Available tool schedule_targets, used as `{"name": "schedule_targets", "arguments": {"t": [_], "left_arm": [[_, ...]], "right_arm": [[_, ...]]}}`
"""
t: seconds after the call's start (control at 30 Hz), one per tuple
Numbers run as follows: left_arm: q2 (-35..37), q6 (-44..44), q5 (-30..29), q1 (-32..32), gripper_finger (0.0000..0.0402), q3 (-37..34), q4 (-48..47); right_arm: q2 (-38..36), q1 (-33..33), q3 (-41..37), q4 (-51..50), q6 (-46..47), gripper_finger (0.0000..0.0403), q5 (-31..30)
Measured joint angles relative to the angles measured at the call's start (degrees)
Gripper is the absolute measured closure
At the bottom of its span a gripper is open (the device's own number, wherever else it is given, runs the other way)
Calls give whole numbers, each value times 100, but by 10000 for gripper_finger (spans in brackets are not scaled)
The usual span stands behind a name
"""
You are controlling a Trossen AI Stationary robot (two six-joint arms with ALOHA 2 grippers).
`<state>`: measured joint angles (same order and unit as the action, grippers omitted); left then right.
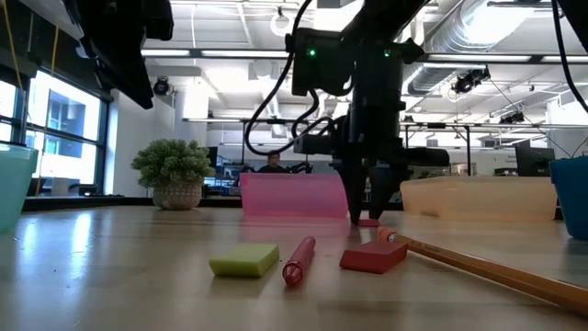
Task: Sort crayons/erasers/pens/pencils in bins
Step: Put the pink eraser into the blue bin
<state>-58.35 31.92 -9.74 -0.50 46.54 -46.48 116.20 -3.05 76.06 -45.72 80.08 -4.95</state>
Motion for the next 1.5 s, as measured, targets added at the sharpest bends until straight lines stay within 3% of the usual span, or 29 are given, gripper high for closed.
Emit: {"name": "schedule_targets", "arguments": {"t": [0.33, 0.5, 0.77, 1.2, 1.33, 1.5], "left_arm": [[0, -218, 25, -30, 273, 0, 4], [0, -218, 23, -30, 273, 0, 36], [0, -218, 7, -30, 273, 0, 284], [0, -223, 126, -23, 273, 0, 1214], [0, -275, 398, -21, 273, 19, 1519], [0, 17, 284, -21, 273, 274, 1688]], "right_arm": [[-126, -216, -21, 120, -211, 322, -248], [-408, -440, -38, 82, -122, 323, -144], [-1035, -852, -19, -118, -42, 323, -558], [-2502, -1612, -10, -1535, 99, 322, -1975], [-2920, -1817, -7, -2315, 91, 322, -2052], [-3383, -2152, -5, -3318, 95, 322, -2067]]}}
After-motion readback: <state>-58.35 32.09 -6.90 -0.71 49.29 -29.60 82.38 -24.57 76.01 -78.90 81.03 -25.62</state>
